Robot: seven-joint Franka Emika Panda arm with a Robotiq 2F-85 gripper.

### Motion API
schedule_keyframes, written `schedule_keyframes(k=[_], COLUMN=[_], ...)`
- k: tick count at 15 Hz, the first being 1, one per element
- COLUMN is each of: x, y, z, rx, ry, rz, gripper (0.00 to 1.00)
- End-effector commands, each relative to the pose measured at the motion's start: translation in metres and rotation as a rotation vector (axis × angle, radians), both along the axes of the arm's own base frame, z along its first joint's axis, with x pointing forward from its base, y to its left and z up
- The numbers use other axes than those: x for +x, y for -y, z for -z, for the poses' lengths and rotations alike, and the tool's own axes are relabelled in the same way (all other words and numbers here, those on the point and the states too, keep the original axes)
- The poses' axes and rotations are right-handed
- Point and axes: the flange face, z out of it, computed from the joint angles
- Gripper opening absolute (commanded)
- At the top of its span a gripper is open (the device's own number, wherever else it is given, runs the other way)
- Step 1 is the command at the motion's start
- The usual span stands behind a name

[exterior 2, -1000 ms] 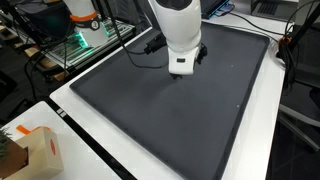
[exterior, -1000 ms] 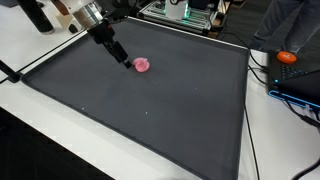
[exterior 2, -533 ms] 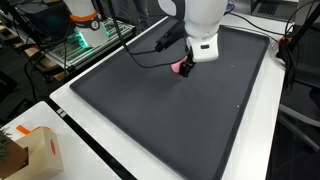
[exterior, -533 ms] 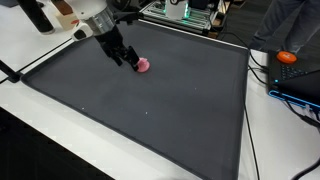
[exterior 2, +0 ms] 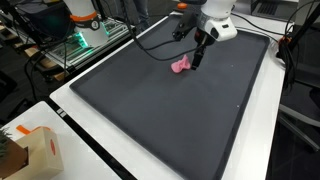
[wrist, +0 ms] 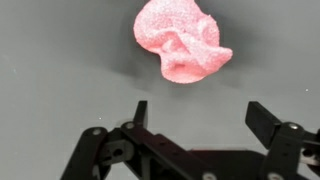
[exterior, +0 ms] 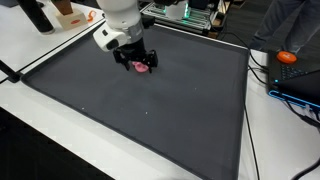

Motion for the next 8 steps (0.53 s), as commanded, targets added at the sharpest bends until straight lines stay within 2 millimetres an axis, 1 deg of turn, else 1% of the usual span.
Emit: schedule_keyframes(k=[1, 5, 8], x=[-0.009, -0.020, -0.030], y=[-0.029, -0.055, -0.063], z=[0.001, 0.003, 0.004], rx=[-0.097, -0.189, -0.234], ry=[0.006, 0.012, -0.006], rz=[-0.176, -0.370, -0.524], gripper=[1.00, 1.00, 1.00])
